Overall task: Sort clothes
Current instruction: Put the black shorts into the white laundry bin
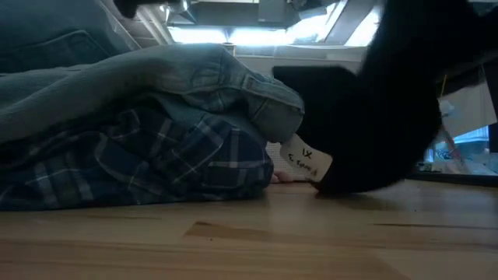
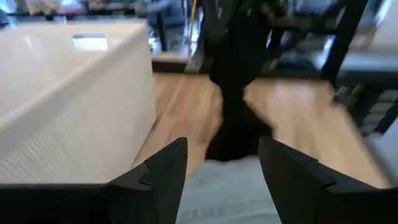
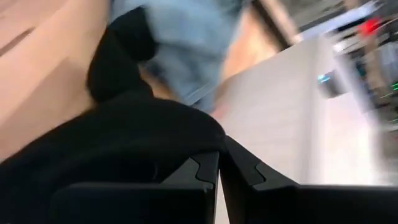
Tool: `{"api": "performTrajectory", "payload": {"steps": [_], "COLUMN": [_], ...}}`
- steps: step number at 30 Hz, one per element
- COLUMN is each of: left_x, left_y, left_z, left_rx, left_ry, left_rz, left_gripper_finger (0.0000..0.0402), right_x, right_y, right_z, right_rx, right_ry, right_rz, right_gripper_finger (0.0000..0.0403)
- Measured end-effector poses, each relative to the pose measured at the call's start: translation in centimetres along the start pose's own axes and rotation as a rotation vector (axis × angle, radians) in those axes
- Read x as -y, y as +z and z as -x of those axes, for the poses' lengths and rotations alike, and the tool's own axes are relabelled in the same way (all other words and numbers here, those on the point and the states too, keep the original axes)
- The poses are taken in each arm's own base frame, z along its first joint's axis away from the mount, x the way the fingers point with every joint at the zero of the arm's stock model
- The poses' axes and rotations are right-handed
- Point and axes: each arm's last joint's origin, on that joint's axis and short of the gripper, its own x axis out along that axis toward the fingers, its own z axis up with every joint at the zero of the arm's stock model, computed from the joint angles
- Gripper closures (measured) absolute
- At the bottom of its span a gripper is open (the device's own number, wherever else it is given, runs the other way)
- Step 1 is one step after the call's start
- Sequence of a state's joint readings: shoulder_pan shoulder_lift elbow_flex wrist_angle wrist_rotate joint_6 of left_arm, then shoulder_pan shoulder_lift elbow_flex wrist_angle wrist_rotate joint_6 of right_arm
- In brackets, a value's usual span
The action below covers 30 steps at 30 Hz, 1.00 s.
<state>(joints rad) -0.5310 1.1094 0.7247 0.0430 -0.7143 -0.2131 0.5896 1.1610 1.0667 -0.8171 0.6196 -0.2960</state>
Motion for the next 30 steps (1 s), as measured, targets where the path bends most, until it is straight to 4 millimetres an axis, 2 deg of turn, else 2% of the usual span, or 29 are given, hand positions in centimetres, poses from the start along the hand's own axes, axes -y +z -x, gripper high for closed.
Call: {"api": "performTrajectory", "payload": {"steps": [5, 8, 11, 14, 17, 20, 25, 30], "left_x": [1.1, 1.2, 0.6, -0.7, -2.1, -3.1, -3.9, -3.8], "left_y": [-2.2, -2.8, -2.1, -0.1, 1.6, 2.6, 1.4, 0.6], "left_z": [-3.1, -5.1, -6.7, -7.6, -8.3, -8.7, -9.4, -9.6], "left_rx": [-0.063, -0.067, -0.026, 0.052, 0.116, 0.179, 0.103, 0.046], "left_ry": [0.045, 0.001, -0.031, 0.013, 0.031, -0.002, -0.088, -0.094], "left_rz": [-0.037, -0.096, -0.165, -0.217, -0.251, -0.239, -0.204, -0.200], "left_gripper_finger": [0.0208, 0.0208, 0.0208, 0.0208, 0.0208, 0.0208, 0.0208, 0.0208], "right_x": [-3.4, -5.4, -7.5, -8.9, -9.2, -9.5, -10.7, -10.8], "right_y": [-3.1, -4.8, -6.3, -7.2, -7.1, -6.4, -4.8, -4.6], "right_z": [-2.9, -4.8, -6.4, -7.3, -7.5, -7.1, -5.7, -5.5], "right_rx": [-0.111, -0.117, -0.092, -0.050, -0.007, 0.040, 0.172, 0.188], "right_ry": [0.114, 0.147, 0.258, 0.375, 0.439, 0.517, 0.698, 0.625], "right_rz": [-0.155, -0.305, -0.440, -0.524, -0.610, -0.647, -0.667, -0.703], "right_gripper_finger": [0.0386, 0.0386, 0.0386, 0.0379, 0.0349, 0.0299, 0.0224, 0.0199]}}
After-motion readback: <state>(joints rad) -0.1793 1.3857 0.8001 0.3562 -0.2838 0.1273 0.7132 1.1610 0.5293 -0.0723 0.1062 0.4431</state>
